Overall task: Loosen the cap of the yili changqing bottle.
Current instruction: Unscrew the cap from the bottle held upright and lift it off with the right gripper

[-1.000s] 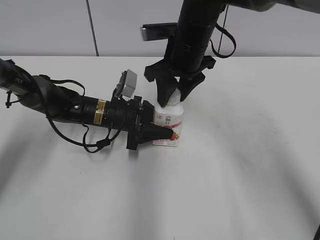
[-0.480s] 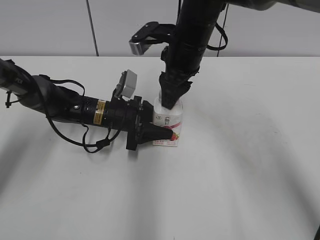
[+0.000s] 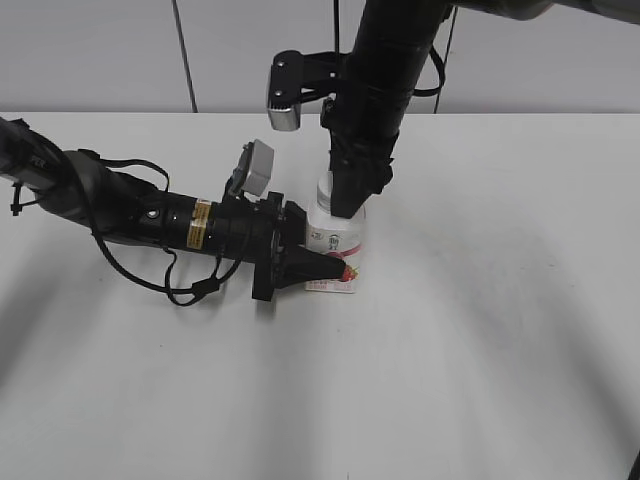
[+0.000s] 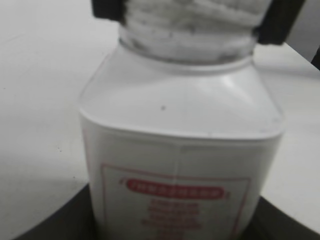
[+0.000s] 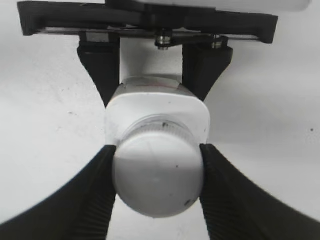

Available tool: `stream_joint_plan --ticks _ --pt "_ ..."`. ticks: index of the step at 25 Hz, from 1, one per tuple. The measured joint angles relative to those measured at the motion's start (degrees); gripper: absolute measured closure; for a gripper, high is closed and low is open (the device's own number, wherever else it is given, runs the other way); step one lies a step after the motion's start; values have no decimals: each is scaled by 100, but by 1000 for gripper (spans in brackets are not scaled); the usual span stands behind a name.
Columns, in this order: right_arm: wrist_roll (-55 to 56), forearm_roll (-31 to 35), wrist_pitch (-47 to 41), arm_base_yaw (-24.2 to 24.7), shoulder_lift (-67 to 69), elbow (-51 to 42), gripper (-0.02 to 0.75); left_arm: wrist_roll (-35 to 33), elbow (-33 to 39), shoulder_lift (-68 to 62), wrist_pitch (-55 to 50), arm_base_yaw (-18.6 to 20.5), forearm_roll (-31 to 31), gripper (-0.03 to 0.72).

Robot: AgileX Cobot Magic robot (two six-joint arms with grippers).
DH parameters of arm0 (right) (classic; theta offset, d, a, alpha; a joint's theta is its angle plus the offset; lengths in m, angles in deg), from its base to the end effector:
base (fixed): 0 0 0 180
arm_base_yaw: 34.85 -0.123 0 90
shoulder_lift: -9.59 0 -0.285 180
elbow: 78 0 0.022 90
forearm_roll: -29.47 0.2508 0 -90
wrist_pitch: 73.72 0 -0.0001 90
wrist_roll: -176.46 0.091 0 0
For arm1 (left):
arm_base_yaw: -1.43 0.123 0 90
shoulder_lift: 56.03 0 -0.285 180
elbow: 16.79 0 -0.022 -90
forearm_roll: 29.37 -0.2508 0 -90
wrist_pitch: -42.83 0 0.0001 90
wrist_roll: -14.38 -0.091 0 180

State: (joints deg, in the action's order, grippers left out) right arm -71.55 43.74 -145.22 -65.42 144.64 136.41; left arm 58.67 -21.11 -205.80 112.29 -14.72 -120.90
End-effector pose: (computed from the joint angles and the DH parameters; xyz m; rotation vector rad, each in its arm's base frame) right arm 0.3896 0.2549 0.2121 -2.1542 1.9752 0.2716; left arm 0.3825 -0.1994 0.0447 1.4353 1.4973 -1.1882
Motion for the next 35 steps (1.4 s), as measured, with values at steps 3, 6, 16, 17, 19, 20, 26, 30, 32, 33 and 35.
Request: stream_joint_plan --ticks 3,6,16,17,19,20,26,30,32,33,35 --pt "-87 0 6 0 0 0 342 0 0 0 0 0 0 312" --pt "-116 0 6 0 0 0 342 0 0 0 0 0 0 312" --pt "-117 5 10 0 0 0 342 0 0 0 0 0 0 312" --pt "-124 5 10 0 0 0 342 0 0 0 0 0 0 312" --pt "-124 6 10 0 0 0 342 0 0 0 0 0 0 312" --pt "-124 11 10 0 0 0 342 0 0 0 0 0 0 312" --pt "-124 11 12 0 0 0 325 0 0 0 0 0 -6 312" --pt "-124 46 57 0 0 0 294 -2 0 0 0 0 -10 312" --pt "-124 57 76 0 0 0 275 -13 0 0 0 0 -10 312" --pt "-124 57 83 0 0 0 264 -13 0 0 0 0 -10 312" --pt "-124 57 104 0 0 0 241 -17 0 0 0 0 -18 312"
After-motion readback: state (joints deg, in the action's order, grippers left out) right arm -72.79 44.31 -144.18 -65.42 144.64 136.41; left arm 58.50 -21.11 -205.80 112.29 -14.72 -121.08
